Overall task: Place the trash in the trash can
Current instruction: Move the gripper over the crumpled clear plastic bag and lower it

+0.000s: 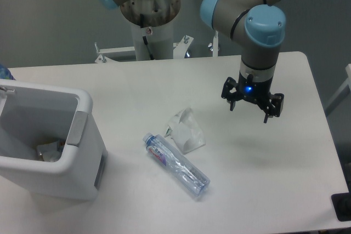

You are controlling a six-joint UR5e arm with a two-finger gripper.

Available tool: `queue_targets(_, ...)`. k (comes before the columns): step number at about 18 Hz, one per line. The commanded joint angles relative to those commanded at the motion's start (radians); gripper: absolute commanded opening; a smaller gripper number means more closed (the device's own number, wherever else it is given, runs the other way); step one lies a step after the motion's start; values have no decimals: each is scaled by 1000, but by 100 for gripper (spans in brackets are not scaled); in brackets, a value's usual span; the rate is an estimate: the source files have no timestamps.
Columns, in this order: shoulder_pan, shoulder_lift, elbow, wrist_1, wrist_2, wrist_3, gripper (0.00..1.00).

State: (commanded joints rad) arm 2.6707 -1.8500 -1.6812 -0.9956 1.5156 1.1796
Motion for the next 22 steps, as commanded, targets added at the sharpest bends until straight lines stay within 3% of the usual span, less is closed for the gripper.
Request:
queue_targets(8, -11, 5, -26, 0, 0, 0, 100)
queue_targets(12, -32, 35, -101, 6, -2, -20, 100)
queue_targets(15, -93, 34, -135, 9, -3, -104, 100)
queue_targets(18, -136, 32, -187, 81, 0, -141, 100)
queue_targets(22, -178, 6, -238, 97, -2, -144, 100)
